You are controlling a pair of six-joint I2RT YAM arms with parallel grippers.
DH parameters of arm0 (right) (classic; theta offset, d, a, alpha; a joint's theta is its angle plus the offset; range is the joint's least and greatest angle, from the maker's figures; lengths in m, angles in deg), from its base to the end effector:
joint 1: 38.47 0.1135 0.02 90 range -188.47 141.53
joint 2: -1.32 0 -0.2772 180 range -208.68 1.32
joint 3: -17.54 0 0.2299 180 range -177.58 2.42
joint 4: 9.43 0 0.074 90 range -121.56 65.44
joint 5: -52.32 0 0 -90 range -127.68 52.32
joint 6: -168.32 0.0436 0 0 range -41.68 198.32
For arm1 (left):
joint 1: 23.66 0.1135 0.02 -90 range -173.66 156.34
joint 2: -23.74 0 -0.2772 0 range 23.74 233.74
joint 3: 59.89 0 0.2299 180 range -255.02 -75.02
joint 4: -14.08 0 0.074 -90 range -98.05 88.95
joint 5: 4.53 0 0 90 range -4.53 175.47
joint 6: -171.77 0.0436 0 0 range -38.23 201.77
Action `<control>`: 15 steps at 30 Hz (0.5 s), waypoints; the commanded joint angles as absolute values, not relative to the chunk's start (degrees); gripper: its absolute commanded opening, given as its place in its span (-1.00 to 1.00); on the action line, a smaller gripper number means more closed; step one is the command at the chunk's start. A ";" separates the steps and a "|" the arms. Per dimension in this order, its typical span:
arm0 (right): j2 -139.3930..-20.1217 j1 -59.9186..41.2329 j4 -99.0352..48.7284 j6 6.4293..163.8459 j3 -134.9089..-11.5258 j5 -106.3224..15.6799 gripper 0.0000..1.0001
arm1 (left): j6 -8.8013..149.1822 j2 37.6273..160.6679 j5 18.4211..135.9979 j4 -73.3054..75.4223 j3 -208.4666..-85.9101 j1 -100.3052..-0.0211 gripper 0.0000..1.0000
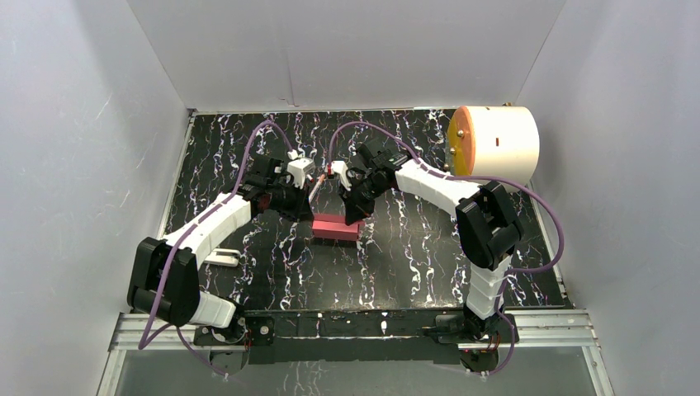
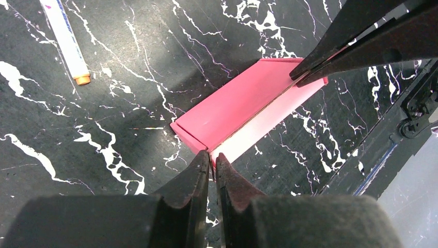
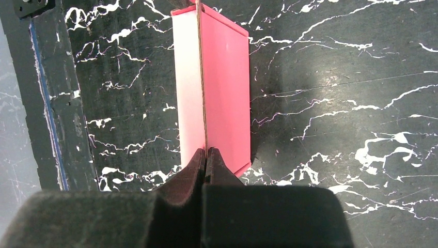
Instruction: Fold the paper box
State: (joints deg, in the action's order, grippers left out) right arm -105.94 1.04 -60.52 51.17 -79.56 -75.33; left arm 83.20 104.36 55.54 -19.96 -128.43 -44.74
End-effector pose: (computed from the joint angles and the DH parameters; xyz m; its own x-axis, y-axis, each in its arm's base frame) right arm 0.2768 0.2628 0.2425 -0.2686 -0.6898 -0.6724 -0.9586 0.1227 0.2570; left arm 0.2507 -0.1200 0.2583 -0.6565 0.2762 -0.7019 0.6510 0.6776 -0.3422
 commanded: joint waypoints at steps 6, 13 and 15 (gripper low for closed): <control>-105.17 2.19 -57.19 57.04 -82.27 -66.99 -0.83 | 72.03 101.47 62.18 -19.97 -129.60 -45.46 -1.00; -101.55 2.72 -51.83 63.12 -79.63 -62.83 -0.54 | 64.59 98.86 68.81 -16.17 -125.73 -47.41 -1.00; -100.39 2.79 -50.84 64.83 -79.18 -61.42 -0.33 | 64.11 98.15 70.83 -15.99 -125.09 -48.20 -1.00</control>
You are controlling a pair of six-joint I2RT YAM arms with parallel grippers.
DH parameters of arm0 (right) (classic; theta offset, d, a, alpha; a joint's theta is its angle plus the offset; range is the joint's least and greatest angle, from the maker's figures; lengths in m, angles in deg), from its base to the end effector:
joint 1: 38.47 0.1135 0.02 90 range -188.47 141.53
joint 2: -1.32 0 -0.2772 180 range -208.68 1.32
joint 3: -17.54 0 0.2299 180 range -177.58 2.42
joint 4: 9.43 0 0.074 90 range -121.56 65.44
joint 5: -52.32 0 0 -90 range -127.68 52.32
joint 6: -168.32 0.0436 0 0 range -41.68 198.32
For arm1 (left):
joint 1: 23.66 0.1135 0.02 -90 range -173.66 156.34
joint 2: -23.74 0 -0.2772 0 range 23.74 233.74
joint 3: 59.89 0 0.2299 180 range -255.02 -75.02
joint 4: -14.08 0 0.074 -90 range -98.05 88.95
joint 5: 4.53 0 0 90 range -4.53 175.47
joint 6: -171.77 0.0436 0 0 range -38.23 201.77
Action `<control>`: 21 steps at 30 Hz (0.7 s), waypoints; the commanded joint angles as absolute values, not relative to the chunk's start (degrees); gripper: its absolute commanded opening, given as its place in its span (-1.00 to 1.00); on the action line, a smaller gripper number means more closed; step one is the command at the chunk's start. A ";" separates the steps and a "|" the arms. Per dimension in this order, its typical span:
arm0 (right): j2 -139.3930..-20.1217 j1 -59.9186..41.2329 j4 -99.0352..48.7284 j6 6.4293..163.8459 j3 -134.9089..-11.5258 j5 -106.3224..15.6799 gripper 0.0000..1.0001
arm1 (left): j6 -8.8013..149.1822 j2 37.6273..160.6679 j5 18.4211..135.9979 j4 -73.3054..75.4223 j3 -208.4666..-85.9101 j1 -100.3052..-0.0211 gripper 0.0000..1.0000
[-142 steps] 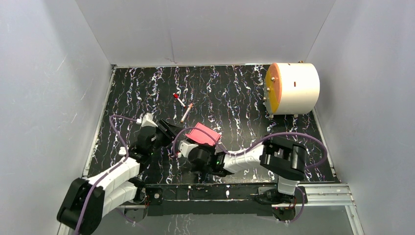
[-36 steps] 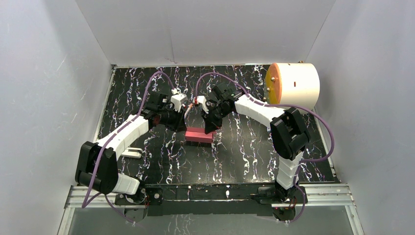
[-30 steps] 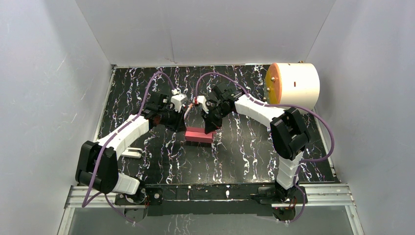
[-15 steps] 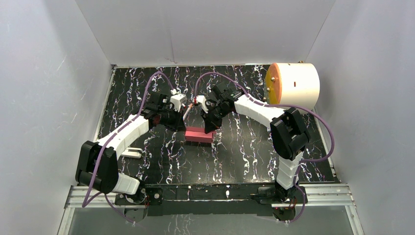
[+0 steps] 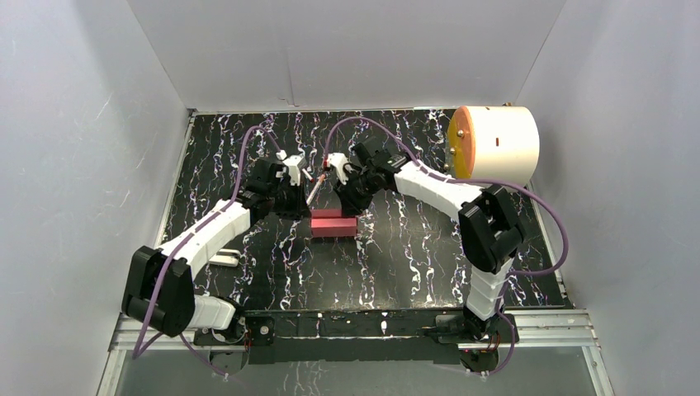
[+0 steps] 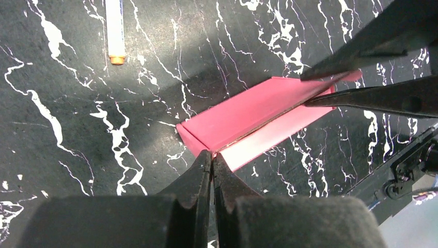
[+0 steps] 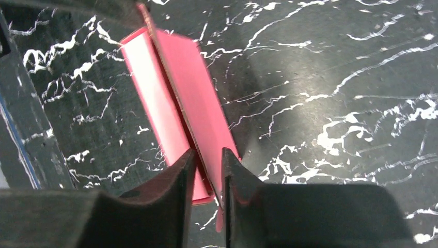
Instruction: Fold the paper box
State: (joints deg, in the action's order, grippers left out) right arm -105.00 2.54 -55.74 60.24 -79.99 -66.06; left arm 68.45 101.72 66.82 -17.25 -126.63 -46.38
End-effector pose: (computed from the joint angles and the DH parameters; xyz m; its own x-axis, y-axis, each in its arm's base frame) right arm 0.2802 0.2711 0.2522 -0.3455 -0.6623 -0.6649 -0.9360 0.2945 0.1930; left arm 0.2461 -0.1182 0.2618 -0.7416 0.0739 -0.6668 0.4237 0.8221 -0.3802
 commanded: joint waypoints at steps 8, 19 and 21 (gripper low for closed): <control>-94.86 2.96 -46.62 69.77 -75.93 -57.22 0.21 | 64.61 97.21 74.05 -16.15 -124.26 -50.18 -1.00; -83.83 4.92 -42.98 64.48 -64.75 -54.75 0.59 | 65.83 97.07 74.13 -16.25 -124.59 -51.24 -1.00; -83.01 6.68 -41.86 63.54 -62.38 -51.03 0.63 | 66.05 96.96 74.13 -16.32 -124.65 -51.26 -1.00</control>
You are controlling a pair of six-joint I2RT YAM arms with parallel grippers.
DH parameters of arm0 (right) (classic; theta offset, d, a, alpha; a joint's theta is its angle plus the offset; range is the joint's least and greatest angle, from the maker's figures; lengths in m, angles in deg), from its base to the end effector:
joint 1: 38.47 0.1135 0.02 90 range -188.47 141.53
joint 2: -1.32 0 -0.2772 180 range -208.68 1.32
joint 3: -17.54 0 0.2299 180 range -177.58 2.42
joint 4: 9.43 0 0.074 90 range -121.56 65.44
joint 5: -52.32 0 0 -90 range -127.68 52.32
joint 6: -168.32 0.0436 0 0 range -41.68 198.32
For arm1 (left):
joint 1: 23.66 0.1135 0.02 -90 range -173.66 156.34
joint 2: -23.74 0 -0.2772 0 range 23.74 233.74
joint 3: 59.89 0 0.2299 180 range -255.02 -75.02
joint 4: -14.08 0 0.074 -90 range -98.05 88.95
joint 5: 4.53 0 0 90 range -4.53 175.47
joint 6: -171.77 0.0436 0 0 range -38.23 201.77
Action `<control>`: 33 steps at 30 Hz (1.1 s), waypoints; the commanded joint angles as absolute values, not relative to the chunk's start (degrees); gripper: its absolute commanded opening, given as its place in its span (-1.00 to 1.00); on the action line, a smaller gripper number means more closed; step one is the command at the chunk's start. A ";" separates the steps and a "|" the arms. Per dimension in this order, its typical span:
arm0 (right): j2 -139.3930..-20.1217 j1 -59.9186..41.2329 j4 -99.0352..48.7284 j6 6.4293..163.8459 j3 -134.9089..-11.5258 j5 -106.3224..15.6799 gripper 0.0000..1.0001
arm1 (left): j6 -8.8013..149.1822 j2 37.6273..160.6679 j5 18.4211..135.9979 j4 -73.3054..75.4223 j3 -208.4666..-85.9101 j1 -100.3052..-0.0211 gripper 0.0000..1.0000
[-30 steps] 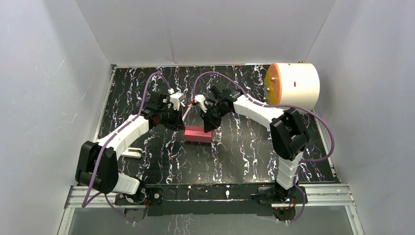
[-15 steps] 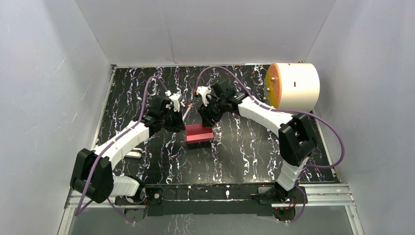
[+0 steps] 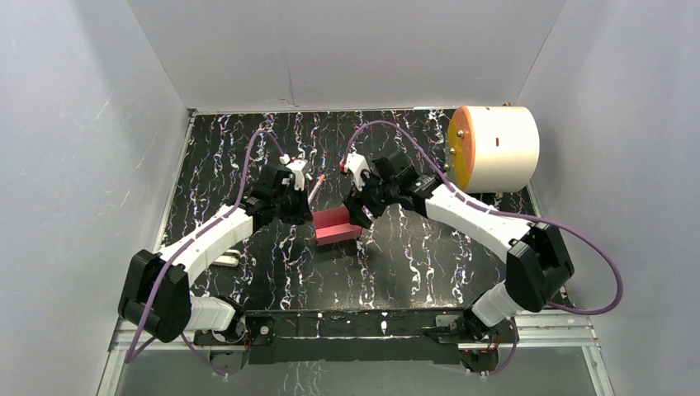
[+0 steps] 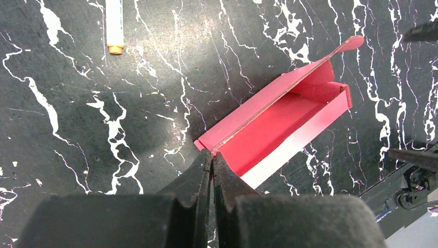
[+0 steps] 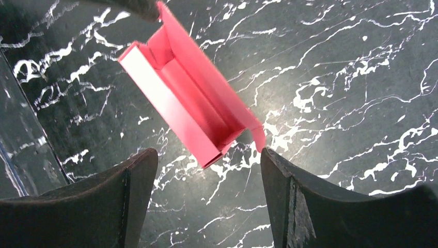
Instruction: Fold the paper box
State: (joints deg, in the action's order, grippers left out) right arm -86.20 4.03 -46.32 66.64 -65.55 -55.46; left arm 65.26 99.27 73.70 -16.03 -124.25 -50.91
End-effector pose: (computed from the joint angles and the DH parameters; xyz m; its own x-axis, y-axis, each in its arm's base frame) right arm 0.2299 0.2287 0.2964 -0.3122 -0.5476 -0.7763 -0.8941 0.4455 0.0454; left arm 0.2306 -0.1288 0.2604 -0.7284 0.0622 -0.6823 0.3937 0.8530 -0.3426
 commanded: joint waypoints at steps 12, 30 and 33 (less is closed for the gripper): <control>-82.15 11.70 -29.28 67.09 -51.39 -41.08 0.63 | 67.13 96.15 73.06 -17.19 -125.01 -51.71 -1.00; -88.98 14.82 -18.29 74.17 -52.67 -28.94 0.04 | 67.18 95.81 66.27 -18.01 -125.74 -54.62 -1.00; -90.16 15.40 -18.14 74.54 -53.49 -27.55 0.01 | 66.61 95.96 67.20 -18.09 -125.33 -55.08 -1.00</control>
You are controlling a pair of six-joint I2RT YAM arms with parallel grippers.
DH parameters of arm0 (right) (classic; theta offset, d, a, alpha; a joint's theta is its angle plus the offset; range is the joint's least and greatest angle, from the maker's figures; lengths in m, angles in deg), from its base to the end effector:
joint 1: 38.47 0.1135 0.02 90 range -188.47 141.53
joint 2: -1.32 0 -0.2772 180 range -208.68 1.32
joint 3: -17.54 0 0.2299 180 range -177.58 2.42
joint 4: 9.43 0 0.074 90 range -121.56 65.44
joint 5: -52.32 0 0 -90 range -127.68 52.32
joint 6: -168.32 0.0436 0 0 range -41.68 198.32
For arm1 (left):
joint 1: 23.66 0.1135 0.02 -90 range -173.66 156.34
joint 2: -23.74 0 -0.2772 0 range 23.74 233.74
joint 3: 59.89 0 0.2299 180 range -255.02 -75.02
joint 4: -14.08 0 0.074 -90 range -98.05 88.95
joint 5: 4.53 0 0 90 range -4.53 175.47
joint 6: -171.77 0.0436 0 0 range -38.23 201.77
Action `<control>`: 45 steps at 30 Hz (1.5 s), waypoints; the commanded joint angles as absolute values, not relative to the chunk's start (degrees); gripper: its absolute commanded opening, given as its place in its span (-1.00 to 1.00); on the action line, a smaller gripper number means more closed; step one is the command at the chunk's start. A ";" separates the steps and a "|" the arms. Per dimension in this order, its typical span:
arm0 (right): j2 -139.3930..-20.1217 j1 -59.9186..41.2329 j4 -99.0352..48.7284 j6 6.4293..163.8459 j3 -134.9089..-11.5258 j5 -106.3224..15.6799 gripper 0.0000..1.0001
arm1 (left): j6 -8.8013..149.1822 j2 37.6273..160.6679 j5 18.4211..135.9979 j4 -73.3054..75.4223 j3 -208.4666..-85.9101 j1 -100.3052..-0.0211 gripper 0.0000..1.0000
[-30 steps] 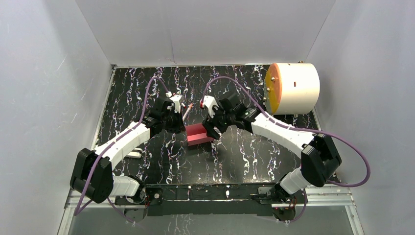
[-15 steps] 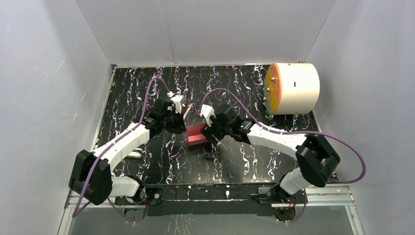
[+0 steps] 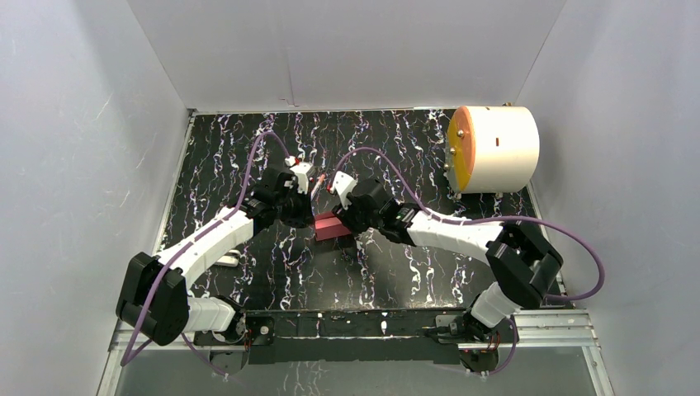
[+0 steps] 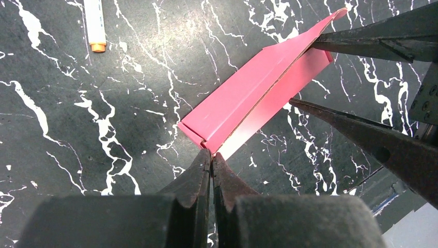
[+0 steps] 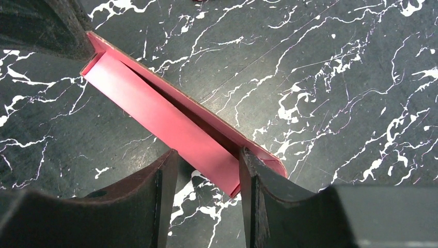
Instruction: Fold the paper box
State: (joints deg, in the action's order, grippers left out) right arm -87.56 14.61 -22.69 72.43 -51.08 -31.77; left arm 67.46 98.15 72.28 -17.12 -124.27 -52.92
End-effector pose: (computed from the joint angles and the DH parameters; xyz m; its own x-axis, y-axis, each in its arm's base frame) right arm 0.2007 0.2596 0.2462 -0.2537 -0.5075 -0.8235 -0.7738 0.6173 -0.1421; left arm 0.2215 -0.1355 0.2637 -0.7118 0.1229 -0.6916 0.4641 0.8214 -0.3316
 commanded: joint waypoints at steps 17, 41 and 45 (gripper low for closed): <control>-90.80 20.65 -17.37 82.06 -53.44 -15.66 -0.04 | 53.06 97.51 80.95 -16.34 -123.22 -55.79 -1.00; -91.37 24.55 -17.62 87.73 -56.03 -10.59 -0.15 | 48.99 98.41 90.01 -15.17 -122.42 -58.74 -1.00; -88.98 24.34 -19.16 85.65 -56.19 -9.21 -0.13 | 49.02 98.99 89.88 -14.96 -122.57 -58.77 -1.00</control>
